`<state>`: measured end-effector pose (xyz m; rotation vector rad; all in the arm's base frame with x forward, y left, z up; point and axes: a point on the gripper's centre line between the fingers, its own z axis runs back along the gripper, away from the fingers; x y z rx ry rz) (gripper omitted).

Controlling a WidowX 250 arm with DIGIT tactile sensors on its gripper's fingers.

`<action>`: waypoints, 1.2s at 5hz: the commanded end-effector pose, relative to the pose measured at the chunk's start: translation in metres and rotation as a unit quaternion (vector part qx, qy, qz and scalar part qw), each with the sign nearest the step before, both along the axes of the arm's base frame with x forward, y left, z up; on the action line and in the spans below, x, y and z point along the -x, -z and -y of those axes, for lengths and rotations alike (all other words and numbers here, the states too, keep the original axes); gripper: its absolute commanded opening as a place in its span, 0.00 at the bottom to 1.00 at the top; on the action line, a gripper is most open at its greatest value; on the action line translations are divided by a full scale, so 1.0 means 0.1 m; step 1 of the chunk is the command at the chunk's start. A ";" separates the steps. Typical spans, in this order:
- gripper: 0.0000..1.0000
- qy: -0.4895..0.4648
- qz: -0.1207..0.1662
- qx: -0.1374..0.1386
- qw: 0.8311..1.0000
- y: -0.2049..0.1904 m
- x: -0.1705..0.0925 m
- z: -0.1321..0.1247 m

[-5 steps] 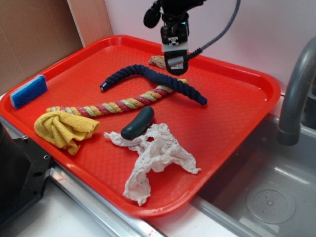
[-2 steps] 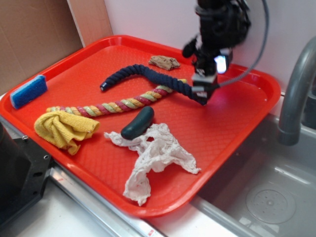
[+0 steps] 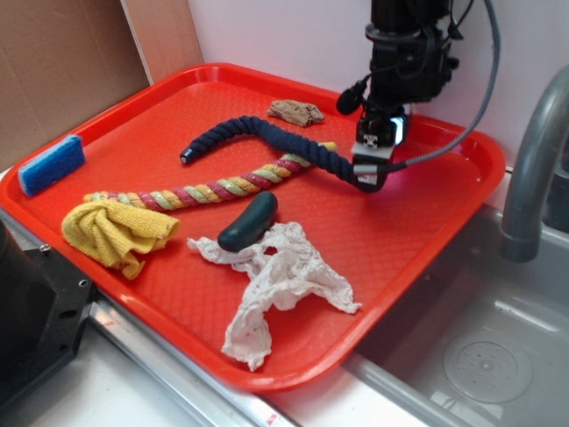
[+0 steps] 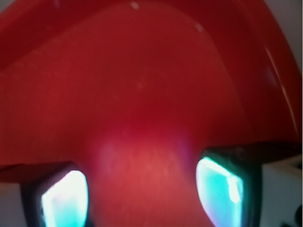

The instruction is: Grab the blue rope.

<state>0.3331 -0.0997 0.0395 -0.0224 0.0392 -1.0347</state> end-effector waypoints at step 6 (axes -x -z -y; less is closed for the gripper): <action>1.00 0.010 0.045 0.018 0.999 -0.14 0.64 -0.17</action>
